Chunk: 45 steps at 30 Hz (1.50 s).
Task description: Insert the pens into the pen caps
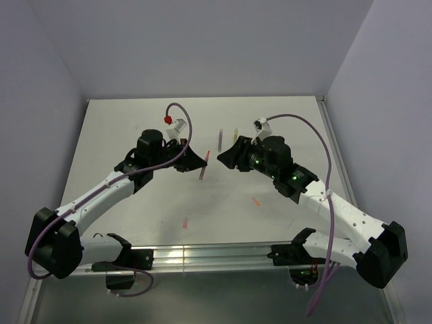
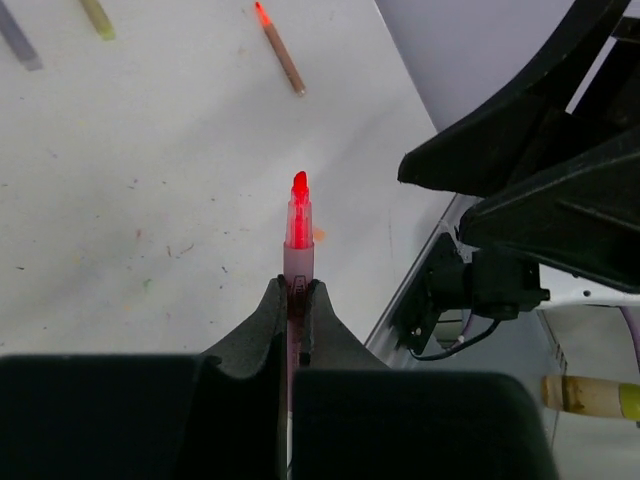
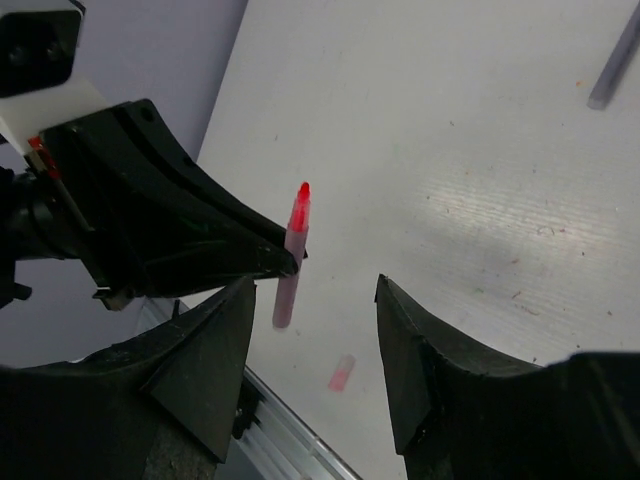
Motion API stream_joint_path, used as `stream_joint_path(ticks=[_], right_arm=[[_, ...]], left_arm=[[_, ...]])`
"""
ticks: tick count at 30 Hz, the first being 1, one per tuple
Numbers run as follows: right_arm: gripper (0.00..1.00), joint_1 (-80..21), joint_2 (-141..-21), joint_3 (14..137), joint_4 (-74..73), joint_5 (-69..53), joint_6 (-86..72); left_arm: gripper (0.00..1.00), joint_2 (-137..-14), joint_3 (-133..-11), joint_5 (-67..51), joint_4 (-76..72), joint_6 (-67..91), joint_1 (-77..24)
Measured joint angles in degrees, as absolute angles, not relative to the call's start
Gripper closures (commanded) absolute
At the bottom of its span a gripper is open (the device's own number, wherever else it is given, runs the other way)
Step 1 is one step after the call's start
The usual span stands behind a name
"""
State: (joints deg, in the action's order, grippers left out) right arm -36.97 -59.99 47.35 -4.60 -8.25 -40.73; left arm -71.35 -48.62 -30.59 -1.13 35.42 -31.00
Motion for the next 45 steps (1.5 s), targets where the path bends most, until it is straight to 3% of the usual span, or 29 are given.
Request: stream_joint_path(ticks=[16, 31, 45], right_arm=[[0.45, -40.42, -65.47, 49.56, -0.45, -6.42, -44.58], [0.46, -40.77, -60.66, 46.09, 0.95, -7.22, -45.56], [0.46, -43.27, -63.22, 45.5, 3.31, -9.74, -45.56]], left_arm=[[1.0, -71.33, -45.28, -35.03, -8.75, 39.09, -31.0], [1.0, -68.49, -41.5, -27.49, -18.87, 51.64, -31.0], [1.0, -68.38, -40.71, -25.63, -26.92, 58.06, -32.82]])
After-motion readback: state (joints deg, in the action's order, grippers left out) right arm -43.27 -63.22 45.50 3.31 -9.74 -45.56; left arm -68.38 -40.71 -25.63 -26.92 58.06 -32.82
